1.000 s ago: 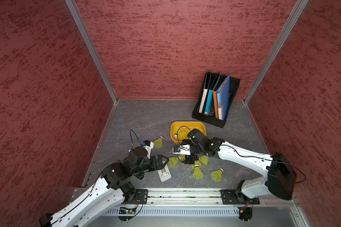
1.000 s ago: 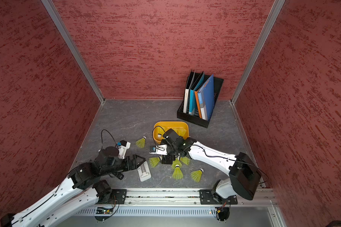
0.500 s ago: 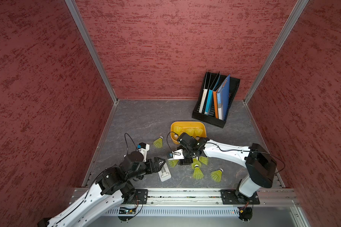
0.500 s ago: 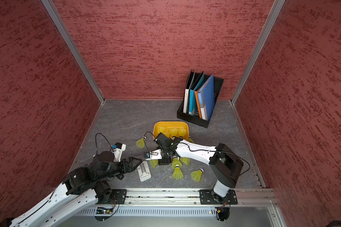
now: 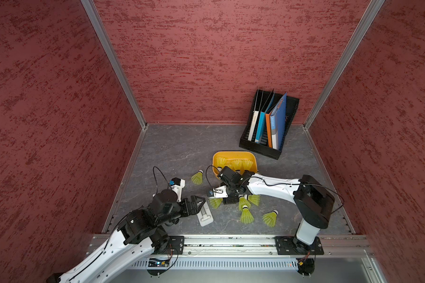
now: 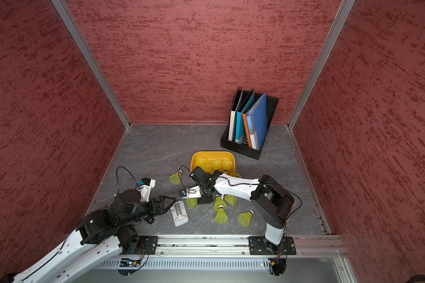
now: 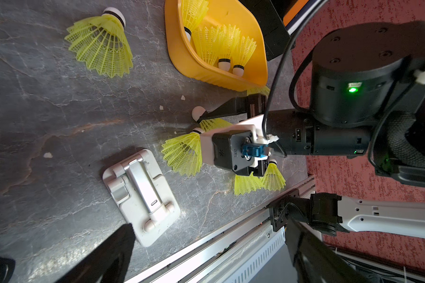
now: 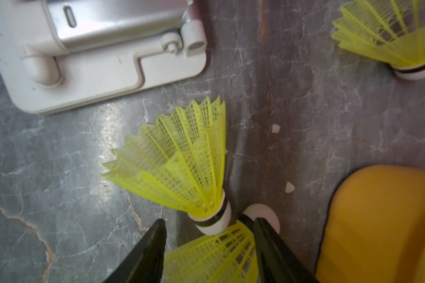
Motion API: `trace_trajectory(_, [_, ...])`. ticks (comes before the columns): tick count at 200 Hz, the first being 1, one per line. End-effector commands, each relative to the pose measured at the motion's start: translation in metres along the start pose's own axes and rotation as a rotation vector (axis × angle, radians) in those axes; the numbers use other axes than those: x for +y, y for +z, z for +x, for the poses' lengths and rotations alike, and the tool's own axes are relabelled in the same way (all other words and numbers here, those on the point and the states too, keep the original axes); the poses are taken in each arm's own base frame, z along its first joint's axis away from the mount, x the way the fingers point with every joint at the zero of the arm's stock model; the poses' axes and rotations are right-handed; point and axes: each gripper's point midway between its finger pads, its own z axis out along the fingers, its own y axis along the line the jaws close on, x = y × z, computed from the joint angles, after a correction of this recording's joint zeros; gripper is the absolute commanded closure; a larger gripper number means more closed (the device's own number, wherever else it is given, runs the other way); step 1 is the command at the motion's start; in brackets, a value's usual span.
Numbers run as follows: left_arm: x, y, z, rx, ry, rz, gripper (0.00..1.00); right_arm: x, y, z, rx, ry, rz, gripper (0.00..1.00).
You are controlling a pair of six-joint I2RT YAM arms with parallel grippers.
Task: Put the shuttlecocks into the storage box
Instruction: Pick up the shuttlecock at the center of the board.
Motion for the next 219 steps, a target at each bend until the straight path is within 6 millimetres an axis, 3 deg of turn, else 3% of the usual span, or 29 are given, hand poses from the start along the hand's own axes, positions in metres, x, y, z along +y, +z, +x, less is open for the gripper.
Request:
trace_trajectory(1, [0.001,-0.003,-0.001,-0.011,0.016,-0.004,0.00,-0.012,-0.001,-0.013,-0.026,-0.007,0.036,0.42])
trace_trajectory(105, [-0.007,-0.005,-0.008,-0.036,0.023,0.019,0.00,-0.022,0.015,-0.016,0.011,0.062,0.041,0.55])
trace_trajectory(219, [-0.012,0.000,-0.008,-0.025,0.041,0.032,0.00,-0.012,0.021,-0.004,0.020,0.148,0.034,0.60])
